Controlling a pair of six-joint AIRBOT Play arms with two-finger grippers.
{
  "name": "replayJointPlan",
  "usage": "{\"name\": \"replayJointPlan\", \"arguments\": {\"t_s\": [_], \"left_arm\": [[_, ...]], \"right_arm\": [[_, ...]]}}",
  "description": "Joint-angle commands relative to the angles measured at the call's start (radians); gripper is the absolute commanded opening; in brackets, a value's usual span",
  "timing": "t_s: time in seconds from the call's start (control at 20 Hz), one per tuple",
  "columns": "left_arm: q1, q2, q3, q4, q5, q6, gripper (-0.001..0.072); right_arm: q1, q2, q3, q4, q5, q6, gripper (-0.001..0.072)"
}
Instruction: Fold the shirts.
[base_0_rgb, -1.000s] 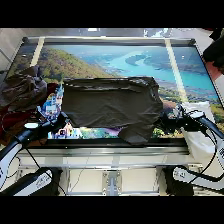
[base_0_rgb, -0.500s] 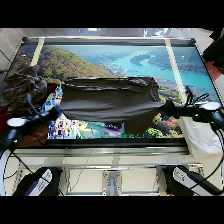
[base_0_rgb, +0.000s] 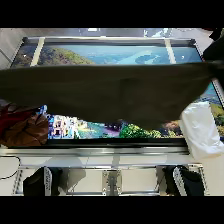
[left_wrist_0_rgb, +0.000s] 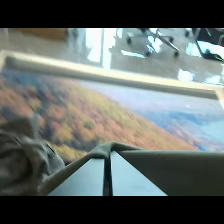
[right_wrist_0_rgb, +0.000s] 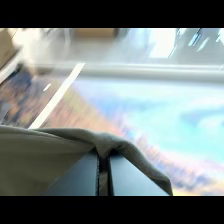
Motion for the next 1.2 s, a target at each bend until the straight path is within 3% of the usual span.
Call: {"name": "replayJointPlan", "arguments": {"t_s": [0.0, 0.1, 0.2, 0.35, 0.5, 0.7, 0.85, 1.0, 1.15], "left_arm": [[-0.007, -0.113, 0.220, -0.002, -0.101, -0.011, 0.0010], [-0.041, -0.221, 0.219, -0.122, -0.147, 0.022, 0.0010], [-0.115, -0.354, 0.219, -0.138, -0.197, 0.042, 0.0009], [-0.320, -0.596, 0.219, -0.021, -0.239, 0.042, 0.0010], [-0.492, -0.847, 0.219, 0.231, -0.139, 0.040, 0.0010], [-0.572, -1.140, 0.219, 0.312, 0.158, 0.033, 0.0010], [-0.585, -1.278, 0.230, 0.312, 0.364, -0.004, 0.0011], [-0.579, -1.320, 0.252, 0.312, 0.583, -0.132, 0.0010], [-0.578, -1.321, 0.297, 0.308, 0.634, -0.187, 0.0012]], "right_arm": [[0.000, -0.029, 0.192, -0.114, -0.029, 0.023, 0.0010], [0.000, -0.133, 0.191, -0.105, 0.038, 0.023, 0.0010], [0.000, -0.276, 0.191, -0.066, 0.120, 0.023, 0.0011], [0.017, -0.526, 0.189, -0.008, 0.189, 0.004, 0.0012], [0.087, -0.761, 0.160, -0.047, 0.155, -0.033, 0.0013], [0.179, -1.078, 0.137, -0.148, -0.023, -0.029, 0.0013], [0.210, -1.255, 0.138, -0.119, -0.293, 0.023, 0.0012], [0.224, -1.330, 0.139, -0.025, -0.526, 0.033, 0.0013], [0.225, -1.332, 0.145, 0.023, -0.625, 0.034, 0.0025]]}}
